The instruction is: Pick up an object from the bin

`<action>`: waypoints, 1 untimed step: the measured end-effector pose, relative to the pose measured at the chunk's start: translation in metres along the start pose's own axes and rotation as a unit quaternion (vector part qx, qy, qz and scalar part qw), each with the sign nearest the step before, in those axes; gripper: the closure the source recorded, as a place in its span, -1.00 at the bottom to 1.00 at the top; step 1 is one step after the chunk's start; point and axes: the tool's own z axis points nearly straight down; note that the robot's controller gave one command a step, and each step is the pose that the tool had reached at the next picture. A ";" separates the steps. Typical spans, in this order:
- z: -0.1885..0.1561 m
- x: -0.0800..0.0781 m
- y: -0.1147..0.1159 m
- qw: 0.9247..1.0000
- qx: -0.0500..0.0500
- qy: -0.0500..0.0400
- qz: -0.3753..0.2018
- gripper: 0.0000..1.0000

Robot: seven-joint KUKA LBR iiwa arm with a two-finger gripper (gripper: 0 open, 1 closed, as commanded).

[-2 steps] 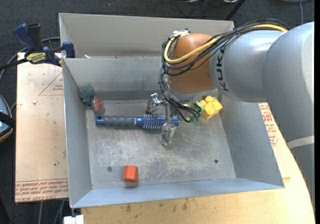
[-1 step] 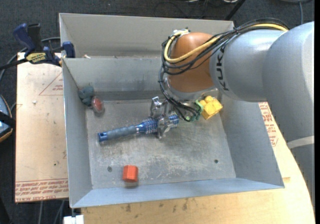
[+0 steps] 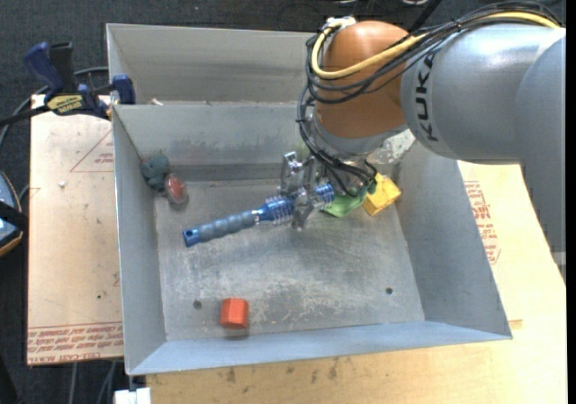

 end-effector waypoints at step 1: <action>-0.054 -0.002 0.000 1.000 0.000 0.000 0.001 1.00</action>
Offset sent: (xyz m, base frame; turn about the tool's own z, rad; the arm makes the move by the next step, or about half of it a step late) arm 0.0001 0.0000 0.0512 0.0000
